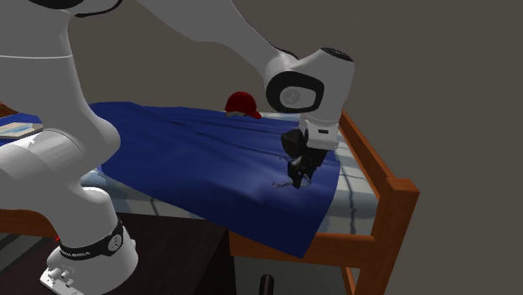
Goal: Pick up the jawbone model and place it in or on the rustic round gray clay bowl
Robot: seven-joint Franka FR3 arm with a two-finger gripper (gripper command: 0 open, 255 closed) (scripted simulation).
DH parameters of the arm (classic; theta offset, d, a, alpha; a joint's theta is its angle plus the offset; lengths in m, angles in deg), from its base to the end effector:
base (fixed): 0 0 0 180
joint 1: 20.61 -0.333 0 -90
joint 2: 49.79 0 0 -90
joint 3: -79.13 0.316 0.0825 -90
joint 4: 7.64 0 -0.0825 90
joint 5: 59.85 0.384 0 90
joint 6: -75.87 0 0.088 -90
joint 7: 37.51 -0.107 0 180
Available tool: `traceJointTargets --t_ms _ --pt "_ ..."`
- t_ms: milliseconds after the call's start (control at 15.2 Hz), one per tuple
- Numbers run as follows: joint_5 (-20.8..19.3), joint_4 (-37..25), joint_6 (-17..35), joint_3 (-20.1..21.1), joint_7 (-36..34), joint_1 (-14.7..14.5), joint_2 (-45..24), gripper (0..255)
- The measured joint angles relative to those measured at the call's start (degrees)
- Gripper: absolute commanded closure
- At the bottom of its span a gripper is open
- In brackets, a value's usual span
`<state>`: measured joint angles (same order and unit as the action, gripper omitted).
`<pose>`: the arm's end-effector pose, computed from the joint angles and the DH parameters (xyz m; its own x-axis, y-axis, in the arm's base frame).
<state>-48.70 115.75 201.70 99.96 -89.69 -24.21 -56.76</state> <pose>0.4950 0.2304 0.3423 0.8083 -0.5530 -0.2023 -0.5724 -0.8184 -0.0502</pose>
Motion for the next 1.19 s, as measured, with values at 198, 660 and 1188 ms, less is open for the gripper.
traceJointTargets --t_ms 198,660,1188 --pt "0.3 -0.9 -2.2 0.0 -0.2 0.1 1.4 255" --pt "0.7 -3.4 -7.3 -0.1 -0.4 0.4 4.0 255" --pt "1.1 -7.0 -13.2 -0.3 -0.9 0.7 6.5 255"
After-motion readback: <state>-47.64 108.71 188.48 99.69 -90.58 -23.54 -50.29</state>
